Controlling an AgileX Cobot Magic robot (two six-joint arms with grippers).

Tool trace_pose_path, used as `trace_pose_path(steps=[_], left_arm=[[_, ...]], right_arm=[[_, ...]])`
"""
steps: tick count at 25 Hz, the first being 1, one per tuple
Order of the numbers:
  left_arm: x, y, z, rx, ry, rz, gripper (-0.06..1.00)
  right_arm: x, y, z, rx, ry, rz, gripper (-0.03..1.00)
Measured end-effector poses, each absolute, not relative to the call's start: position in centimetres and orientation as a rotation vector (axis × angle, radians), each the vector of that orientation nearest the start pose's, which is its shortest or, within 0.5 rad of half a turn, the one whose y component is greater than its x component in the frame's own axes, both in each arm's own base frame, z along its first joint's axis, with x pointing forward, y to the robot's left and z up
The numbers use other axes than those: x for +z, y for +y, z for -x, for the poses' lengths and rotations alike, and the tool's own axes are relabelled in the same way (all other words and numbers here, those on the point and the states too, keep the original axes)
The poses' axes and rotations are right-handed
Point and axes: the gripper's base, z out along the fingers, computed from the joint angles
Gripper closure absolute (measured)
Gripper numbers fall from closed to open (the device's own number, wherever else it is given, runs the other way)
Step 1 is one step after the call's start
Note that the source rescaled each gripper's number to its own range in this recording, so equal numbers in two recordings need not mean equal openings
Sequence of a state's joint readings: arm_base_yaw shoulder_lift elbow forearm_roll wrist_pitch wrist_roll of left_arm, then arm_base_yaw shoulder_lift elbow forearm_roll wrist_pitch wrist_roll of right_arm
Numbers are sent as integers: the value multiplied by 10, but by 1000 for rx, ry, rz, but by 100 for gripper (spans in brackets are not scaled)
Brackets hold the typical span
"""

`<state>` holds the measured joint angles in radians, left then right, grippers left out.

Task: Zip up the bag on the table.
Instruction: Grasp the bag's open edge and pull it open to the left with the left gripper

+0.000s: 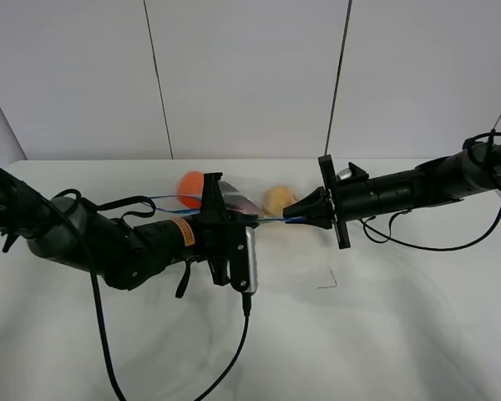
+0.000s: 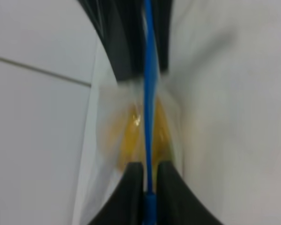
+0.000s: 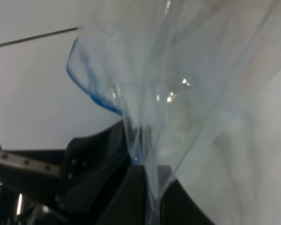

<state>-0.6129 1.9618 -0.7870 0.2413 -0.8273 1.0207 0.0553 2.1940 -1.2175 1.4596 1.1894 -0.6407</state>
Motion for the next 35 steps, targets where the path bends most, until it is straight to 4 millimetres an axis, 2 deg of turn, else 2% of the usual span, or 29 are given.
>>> trace_pose_path(steps=[13,23,30,35], left_arm=[[123,-165,-310,367,1168,-1485,94],[122,-109,-334,486,1303,-1388,94],[122,-83,-341,536,1357,-1344,94],[122,-76,-342,549,1375,-1332,94]], right_arm=[[117,105,-380,1813,2592,-406,97],[117,105,-380,1816,2589,-408,97],[117,105,-380,1819,2589,-406,97],[117,105,-380,1823,2589,-403,97]])
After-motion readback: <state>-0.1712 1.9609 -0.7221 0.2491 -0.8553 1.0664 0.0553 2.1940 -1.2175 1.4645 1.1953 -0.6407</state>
